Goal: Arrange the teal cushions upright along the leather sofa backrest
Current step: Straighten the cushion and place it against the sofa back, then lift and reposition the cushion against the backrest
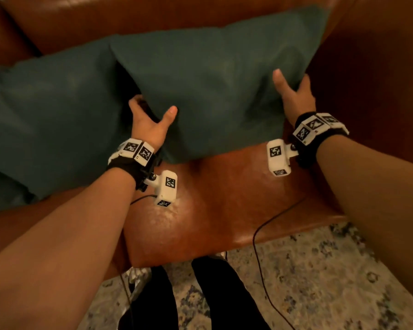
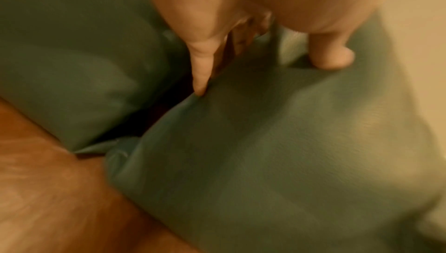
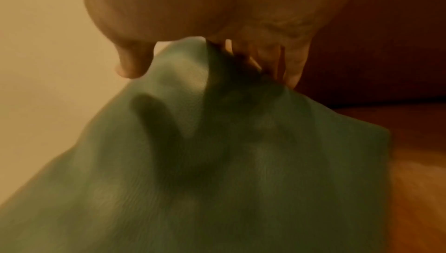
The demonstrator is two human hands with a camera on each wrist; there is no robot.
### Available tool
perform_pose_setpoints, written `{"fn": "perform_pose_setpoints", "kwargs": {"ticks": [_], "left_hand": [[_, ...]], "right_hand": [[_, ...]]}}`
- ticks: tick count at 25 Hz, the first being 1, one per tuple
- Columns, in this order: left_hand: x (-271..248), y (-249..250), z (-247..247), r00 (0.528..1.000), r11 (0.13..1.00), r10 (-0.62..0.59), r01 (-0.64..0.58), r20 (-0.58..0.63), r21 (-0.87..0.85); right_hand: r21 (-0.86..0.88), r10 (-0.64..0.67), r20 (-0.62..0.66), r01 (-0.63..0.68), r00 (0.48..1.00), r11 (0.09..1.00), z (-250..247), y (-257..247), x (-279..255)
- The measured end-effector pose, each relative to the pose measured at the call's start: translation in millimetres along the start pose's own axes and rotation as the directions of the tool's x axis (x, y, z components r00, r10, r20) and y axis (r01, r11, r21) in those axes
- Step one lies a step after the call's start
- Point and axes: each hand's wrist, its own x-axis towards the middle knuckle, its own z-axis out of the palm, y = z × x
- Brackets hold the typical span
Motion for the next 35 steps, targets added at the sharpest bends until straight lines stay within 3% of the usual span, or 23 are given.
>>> {"fn": "perform_pose_setpoints", "kwargs": {"ticks": [3,6,8,10,12,14,15,16,18,19,23,27,29,32,35], "left_hand": [[14,7,-5,0.993,0.992,-0.121,0.121,-0.019,0.040],[24,16,-8,0.991,0.984,-0.135,0.132,0.018,0.118],[24,13,-17,0.991,0.985,-0.136,0.133,0.019,0.107],[20,1,-31,0.991,0.989,-0.134,0.134,-0.010,0.053],[10,-11,-51,0.988,0.988,-0.152,0.151,-0.037,-0.041],[-1,-24,-74,0.986,0.988,-0.154,0.152,-0.064,-0.032],[-5,-31,-91,0.986,0.988,-0.154,0.151,-0.070,-0.044],[-10,-40,-110,0.986,0.987,-0.158,0.156,-0.061,-0.044],[-19,-61,-146,0.987,0.986,-0.160,0.159,-0.027,-0.053],[-26,-74,-169,0.986,0.985,-0.164,0.163,-0.018,-0.055],[-44,-146,-287,0.977,0.976,-0.211,0.209,-0.027,-0.068],[-49,-226,-429,0.943,0.960,-0.277,0.262,-0.186,-0.101],[-40,-263,-505,0.898,0.943,-0.328,0.290,-0.294,-0.167],[-13,-305,-604,0.828,0.925,-0.380,0.328,-0.413,-0.194],[26,-317,-666,0.829,0.917,-0.399,0.371,-0.392,-0.148]], "right_hand": [[-0.095,-0.015,0.057,0.021,0.998,0.995,19,-12,13],[-0.165,0.005,0.030,0.000,1.000,0.986,20,-13,14],[-0.174,-0.060,-0.096,0.042,0.994,0.984,15,-11,7],[-0.070,-0.131,-0.292,0.116,0.947,0.991,16,-9,-10],[-0.035,-0.175,-0.325,0.173,0.929,0.984,33,-10,-35],[-0.026,-0.192,-0.143,0.190,0.971,0.981,66,-18,-61],[0.000,-0.154,0.032,0.154,0.988,0.988,90,-24,-75],[-0.006,-0.091,0.238,0.096,0.967,0.995,115,-33,-92],[-0.134,0.010,0.543,0.075,0.840,0.988,165,-48,-124],[-0.206,0.025,0.620,0.132,0.784,0.970,193,-53,-139],[-0.331,0.017,0.715,0.317,0.699,0.889,310,-76,-207],[-0.312,0.014,0.788,0.380,0.616,0.871,439,-99,-282],[-0.309,0.004,0.777,0.375,0.629,0.874,504,-105,-311],[-0.271,0.005,0.681,0.246,0.732,0.931,581,-114,-338],[-0.215,0.040,0.579,0.106,0.814,0.971,621,-124,-342]]}}
